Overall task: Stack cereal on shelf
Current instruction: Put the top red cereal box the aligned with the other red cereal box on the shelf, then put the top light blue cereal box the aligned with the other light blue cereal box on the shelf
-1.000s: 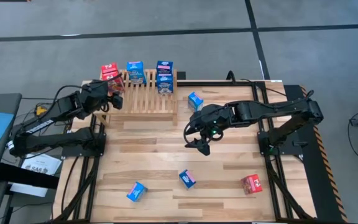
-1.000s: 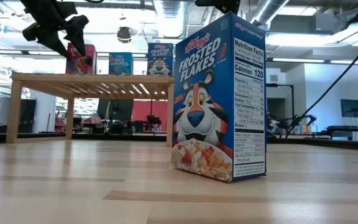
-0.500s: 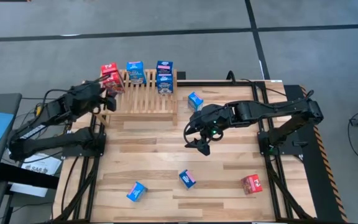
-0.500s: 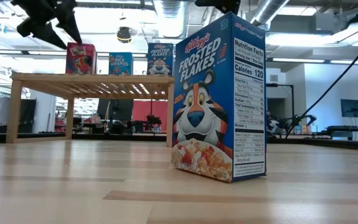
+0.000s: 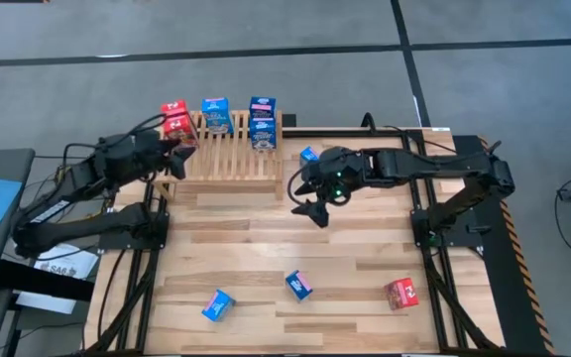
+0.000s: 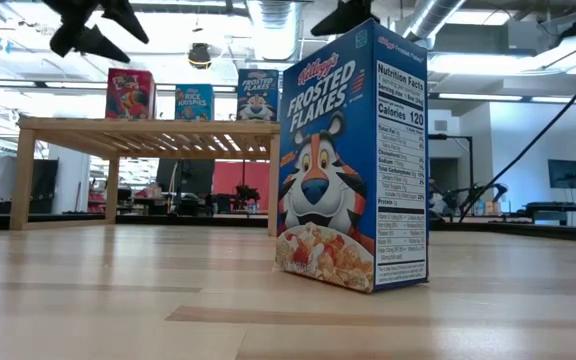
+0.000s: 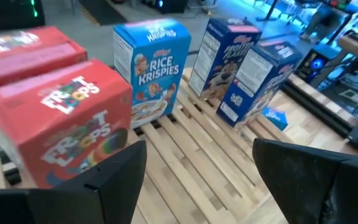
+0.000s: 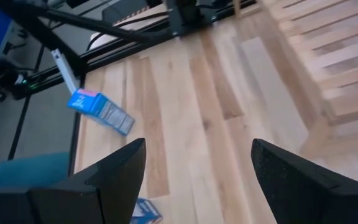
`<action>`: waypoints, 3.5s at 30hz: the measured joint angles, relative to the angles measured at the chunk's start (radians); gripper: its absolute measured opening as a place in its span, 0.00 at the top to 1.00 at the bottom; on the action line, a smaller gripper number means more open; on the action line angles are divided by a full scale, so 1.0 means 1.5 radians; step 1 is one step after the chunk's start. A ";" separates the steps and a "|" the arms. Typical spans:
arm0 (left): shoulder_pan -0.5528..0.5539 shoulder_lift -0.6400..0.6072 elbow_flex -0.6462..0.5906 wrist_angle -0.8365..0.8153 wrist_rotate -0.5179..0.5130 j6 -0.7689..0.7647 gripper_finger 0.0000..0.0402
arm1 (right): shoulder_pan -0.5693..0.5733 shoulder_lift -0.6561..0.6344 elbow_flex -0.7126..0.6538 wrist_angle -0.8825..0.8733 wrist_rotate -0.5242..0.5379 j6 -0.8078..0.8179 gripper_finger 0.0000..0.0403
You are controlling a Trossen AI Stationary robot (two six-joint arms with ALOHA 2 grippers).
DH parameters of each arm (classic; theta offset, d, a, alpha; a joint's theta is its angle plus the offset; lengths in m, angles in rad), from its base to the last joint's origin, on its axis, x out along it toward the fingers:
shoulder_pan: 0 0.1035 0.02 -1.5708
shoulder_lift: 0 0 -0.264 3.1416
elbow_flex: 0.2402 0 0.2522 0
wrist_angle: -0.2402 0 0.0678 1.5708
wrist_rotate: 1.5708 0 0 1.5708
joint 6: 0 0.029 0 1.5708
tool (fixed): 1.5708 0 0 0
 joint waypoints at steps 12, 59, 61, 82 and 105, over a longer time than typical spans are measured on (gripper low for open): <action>0.000 0.102 0.000 0.001 -0.068 -0.012 0.29 | -0.022 0.000 0.000 -0.023 0.000 -0.002 0.21; 0.000 0.107 0.000 -0.107 -0.221 0.017 0.29 | -0.022 0.000 0.000 -0.025 -0.002 0.000 0.21; 0.000 0.107 0.000 -0.107 -0.206 0.011 0.29 | -0.022 0.000 0.000 -0.024 -0.002 -0.001 0.21; -0.056 0.026 0.000 0.052 -0.009 0.029 0.29 | -0.111 -0.020 0.000 -0.084 0.001 -0.069 0.21; -0.079 0.028 0.000 0.051 -0.013 0.040 0.29 | -0.208 -0.019 -0.100 -0.066 0.140 -0.054 0.21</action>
